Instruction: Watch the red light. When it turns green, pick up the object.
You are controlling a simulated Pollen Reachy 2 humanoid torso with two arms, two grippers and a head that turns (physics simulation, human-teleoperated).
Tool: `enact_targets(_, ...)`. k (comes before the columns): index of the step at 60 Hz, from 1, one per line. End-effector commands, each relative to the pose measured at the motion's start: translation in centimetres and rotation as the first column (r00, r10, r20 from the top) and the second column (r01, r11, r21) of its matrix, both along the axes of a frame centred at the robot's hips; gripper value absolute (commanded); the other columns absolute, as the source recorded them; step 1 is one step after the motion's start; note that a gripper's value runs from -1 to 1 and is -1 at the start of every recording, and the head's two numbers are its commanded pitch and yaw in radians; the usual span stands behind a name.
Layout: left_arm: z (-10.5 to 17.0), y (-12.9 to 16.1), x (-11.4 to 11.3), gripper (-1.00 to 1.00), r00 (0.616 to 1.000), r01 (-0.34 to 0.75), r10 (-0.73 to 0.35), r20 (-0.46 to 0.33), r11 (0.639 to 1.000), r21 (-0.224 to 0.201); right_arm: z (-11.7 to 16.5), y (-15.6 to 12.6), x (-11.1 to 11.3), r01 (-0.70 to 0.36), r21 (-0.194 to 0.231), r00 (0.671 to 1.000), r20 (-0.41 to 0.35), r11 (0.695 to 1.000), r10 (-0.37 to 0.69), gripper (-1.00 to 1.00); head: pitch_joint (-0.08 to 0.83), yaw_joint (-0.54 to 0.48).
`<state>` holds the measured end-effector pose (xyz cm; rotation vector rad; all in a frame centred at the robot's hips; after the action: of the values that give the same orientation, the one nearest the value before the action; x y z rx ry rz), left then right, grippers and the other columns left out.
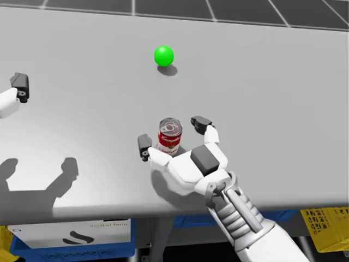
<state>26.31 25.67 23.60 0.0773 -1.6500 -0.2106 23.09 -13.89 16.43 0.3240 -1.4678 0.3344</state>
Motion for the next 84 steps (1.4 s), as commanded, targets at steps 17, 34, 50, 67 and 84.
enact_targets(17,-0.1,-0.1,0.0,-1.00,1.000,0.003,-0.003,-0.004,1.000,0.005,-3.2,2.8,4.0,0.012,0.037,0.986,-0.165,0.999,-0.006,-1.00,0.717,-0.17)
enact_targets(34,-0.1,-0.2,0.0,-1.00,1.000,0.005,-0.005,-0.006,1.000,0.009,-3.2,2.9,3.8,-0.006,0.016,0.986,-0.165,1.000,0.009,1.00,0.713,-0.17)
enact_targets(50,-0.2,-0.2,0.0,-1.00,1.000,0.005,-0.005,-0.011,1.000,0.014,-3.7,3.0,3.5,-0.028,0.018,0.982,-0.184,0.999,0.031,1.00,0.566,-0.16)
enact_targets(67,-0.3,-0.2,0.0,-1.00,1.000,0.003,-0.003,-0.014,1.000,0.017,-3.5,3.3,3.1,-0.046,0.025,0.983,-0.179,0.999,0.049,1.00,0.348,-0.18)
enact_targets(84,-0.3,-0.1,0.0,-1.00,1.000,-0.005,0.005,-0.020,1.000,0.016,3.5,2.5,3.1,-0.073,0.088,0.996,-0.045,0.993,0.077,1.00,0.330,-0.19)
